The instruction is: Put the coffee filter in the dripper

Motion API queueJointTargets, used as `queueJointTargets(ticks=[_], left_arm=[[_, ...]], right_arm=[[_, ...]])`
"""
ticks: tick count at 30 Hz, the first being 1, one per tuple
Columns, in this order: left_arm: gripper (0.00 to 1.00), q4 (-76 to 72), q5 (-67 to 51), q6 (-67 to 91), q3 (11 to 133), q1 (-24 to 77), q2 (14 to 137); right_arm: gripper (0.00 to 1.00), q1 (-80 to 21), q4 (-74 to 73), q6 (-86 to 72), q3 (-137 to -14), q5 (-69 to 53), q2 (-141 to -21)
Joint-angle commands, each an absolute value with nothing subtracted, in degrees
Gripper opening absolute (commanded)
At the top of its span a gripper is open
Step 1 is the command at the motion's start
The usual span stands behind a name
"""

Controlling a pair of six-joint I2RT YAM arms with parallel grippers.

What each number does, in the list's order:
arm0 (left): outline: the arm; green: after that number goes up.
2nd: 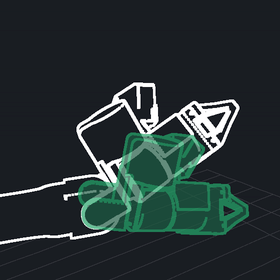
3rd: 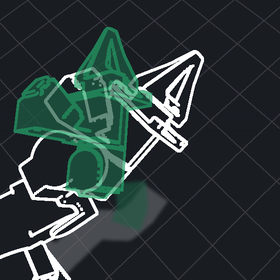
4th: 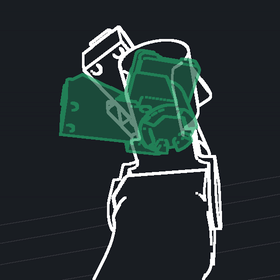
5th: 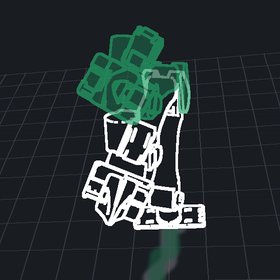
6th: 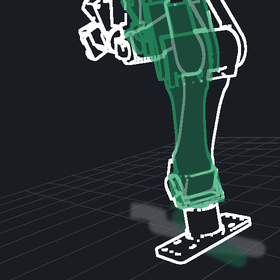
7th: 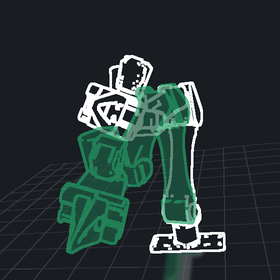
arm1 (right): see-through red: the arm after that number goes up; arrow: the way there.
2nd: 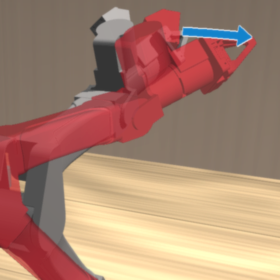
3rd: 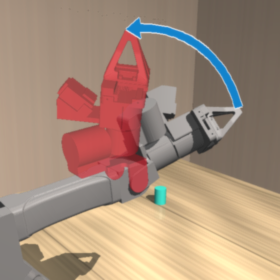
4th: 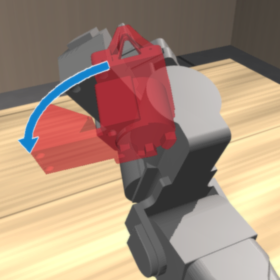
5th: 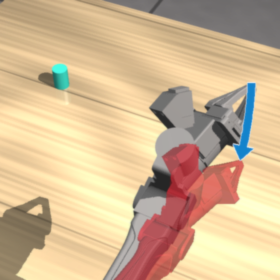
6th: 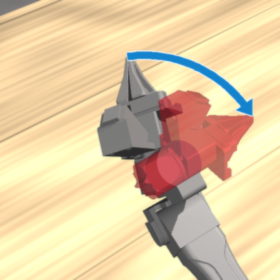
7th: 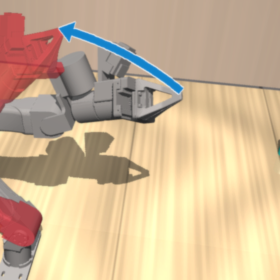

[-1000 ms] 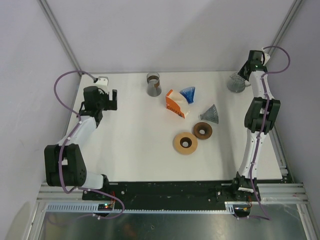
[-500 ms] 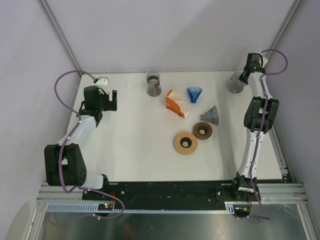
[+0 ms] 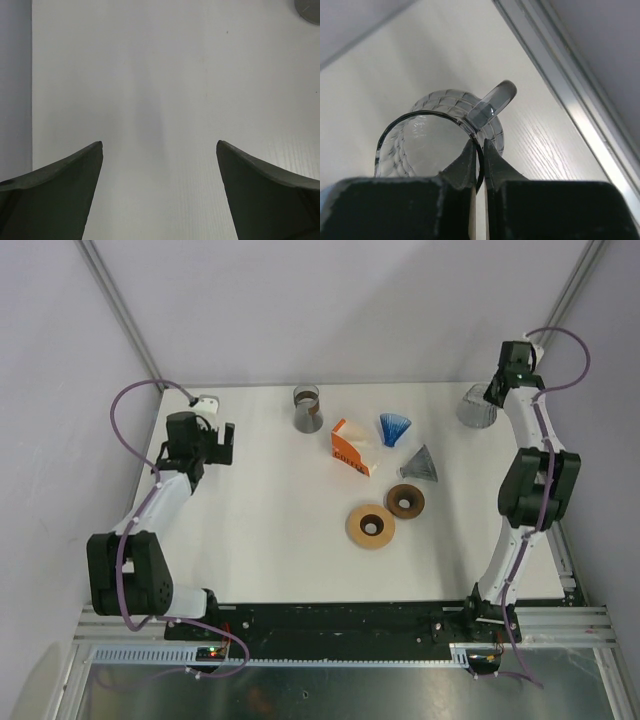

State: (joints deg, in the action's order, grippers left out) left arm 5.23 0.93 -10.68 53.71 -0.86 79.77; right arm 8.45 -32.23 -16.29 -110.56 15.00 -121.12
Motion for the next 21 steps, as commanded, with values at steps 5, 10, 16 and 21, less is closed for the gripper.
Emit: queueJointTargets(ticks=[5,10,16,21], left_arm=[[1.00,10.5,-2.9,-14.1,57.5,-0.5,75.4],[1.00,13.0,-2.0,-14.5,57.9,-0.5,74.1],[1.00,14.1,-0.3,-14.7,57.8,-0.5,73.1],[1.00,14.4,1.4,-14.8,57.1,-0.5,72.5]], right_arm=[[0.00,-6.5,-26.2,-8.9,-103.8,18.6,-95.4],[0.00,-22.4,-24.6,-9.9,-95.2,18.1,-88.6],[0.00,-39.5,-22.3,-15.1,-87.5,16.4,-88.7],[0.00,-48.3,-21.7,-18.9,-84.8,17.1,-92.6]])
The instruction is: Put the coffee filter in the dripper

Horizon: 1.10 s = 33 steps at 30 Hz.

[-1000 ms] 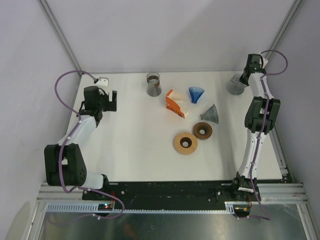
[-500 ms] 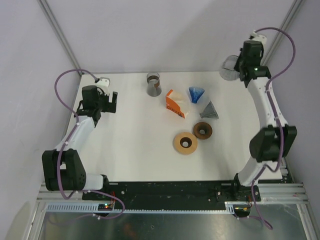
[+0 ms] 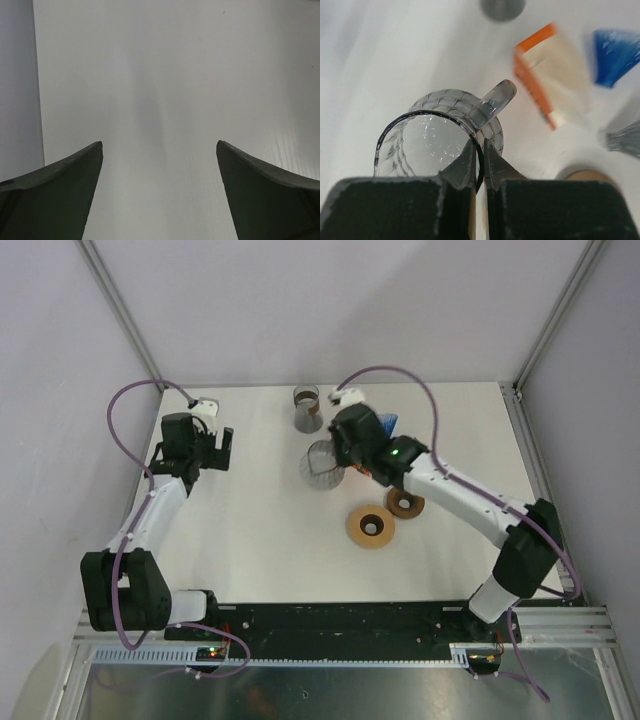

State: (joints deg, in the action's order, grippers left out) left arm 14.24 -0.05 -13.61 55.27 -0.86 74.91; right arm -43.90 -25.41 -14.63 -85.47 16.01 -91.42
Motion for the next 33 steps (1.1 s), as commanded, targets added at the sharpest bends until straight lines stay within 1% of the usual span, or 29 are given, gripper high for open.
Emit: queueJointTargets(ticks=[1,5,9,18,26,31,33], left_arm=[[1.00,14.5,1.4,-14.8,57.0,-0.5,72.5],[1.00,14.5,1.5,-14.8,56.7,-0.5,72.3],[1.00,14.5,1.7,-14.9,56.7,-0.5,72.3],[1.00,14.6,1.8,-15.0,56.5,-0.5,72.6],[1.00,14.6,1.7,-15.1,56.4,-0.5,73.2],[1.00,14.6,1.1,-15.3,56.3,-0.5,73.1],[1.00,14.7,0.8,-15.3,56.1,-0.5,73.0]], right_arm=[[0.00,-49.3,-21.7,-19.6,-84.4,17.1,-93.7],[0.00,-51.7,-20.6,-23.2,-82.4,16.6,-97.6],[0.00,-54.1,-20.7,-25.9,-81.7,20.4,-101.0],[0.00,-56.5,-19.8,-27.9,-80.9,22.4,-106.5],[0.01,-57.4,-19.5,-28.7,-80.9,20.5,-109.0],[0.27,-57.4,-19.1,-28.3,-81.2,18.4,-108.7],[0.35,-57.5,-19.1,-27.9,-81.5,17.7,-107.7]])
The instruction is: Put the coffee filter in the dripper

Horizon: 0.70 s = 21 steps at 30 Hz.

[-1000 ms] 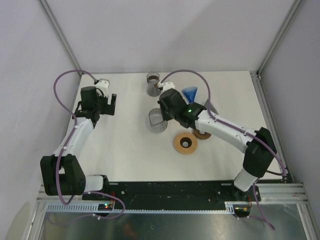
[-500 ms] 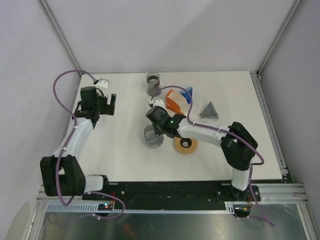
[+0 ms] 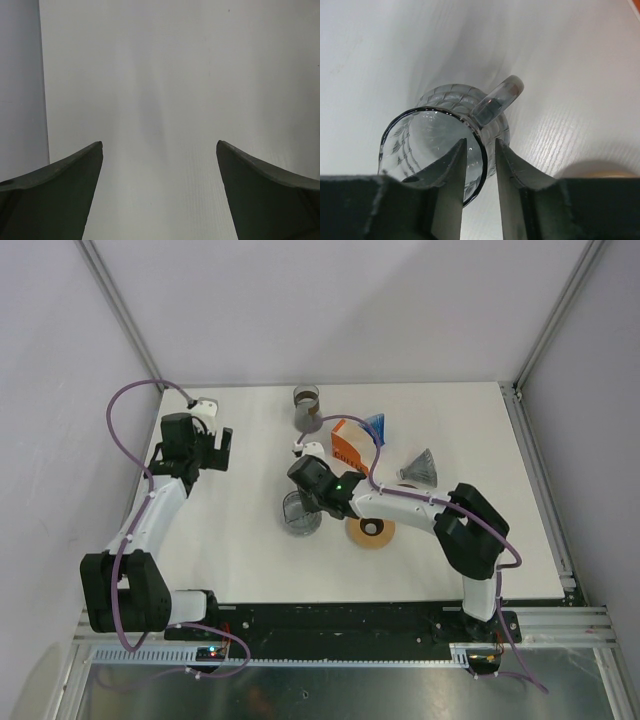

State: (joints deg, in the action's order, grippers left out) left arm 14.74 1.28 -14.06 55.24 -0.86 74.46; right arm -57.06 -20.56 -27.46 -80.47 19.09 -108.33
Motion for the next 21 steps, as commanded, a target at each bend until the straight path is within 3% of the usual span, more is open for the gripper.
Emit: queueJointTargets(ticks=[1,14,21], left_arm=[[1.00,14.8,0.6,-15.3,56.1,-0.5,73.0],[0.99,19.5,-11.2,-16.3,57.4,-0.5,72.5],[0.95,23.1,-20.1,-16.0,58.9,2.3,72.6]], right_arm=[[0.38,-57.6,-19.0,-27.4,-81.7,17.6,-107.1],[0.76,-54.3,-25.0,-21.6,-78.9,21.7,-90.0],[0.78,-48.0,-32.7,-27.9,-68.4,23.7,-85.7]])
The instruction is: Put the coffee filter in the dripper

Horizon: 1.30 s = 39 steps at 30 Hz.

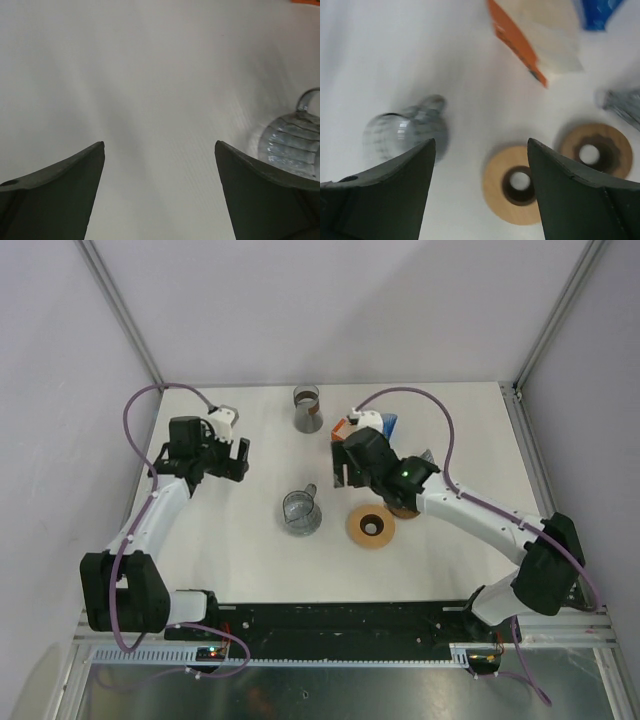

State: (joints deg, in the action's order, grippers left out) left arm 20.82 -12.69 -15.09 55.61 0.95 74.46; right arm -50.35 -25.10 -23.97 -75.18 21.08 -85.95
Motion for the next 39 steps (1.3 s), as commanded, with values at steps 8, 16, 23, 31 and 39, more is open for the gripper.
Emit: queueJointTargets(ticks=[8,16,23,31,39], left_arm=[[0.94,24.0,-20.9,-15.7,59.6,3.9,73.3],[0.94,24.2,-20.1,-15.8,59.3,4.0,73.0],[0.94,24.2,-19.3,-16.1,58.9,4.0,72.9],[0.94,24.2,-19.2,-16.1,59.0,4.0,73.3],[0.94,24.4,-20.2,-15.5,59.4,4.0,73.3]], right_arm=[[0.77,-44.5,-32.3,-33.2,-56.4,21.5,-83.8],[0.73,-43.4,-28.2,-33.9,-51.9,19.3,-87.5],[0.61,-42.8,-24.0,-33.4,-51.0,14.1,-92.7],[0.13,-44.0,-25.5,-32.7,-51.3,17.2,-86.7],[0.00,-45.7,-29.6,-23.2,-64.6,15.7,-79.5]])
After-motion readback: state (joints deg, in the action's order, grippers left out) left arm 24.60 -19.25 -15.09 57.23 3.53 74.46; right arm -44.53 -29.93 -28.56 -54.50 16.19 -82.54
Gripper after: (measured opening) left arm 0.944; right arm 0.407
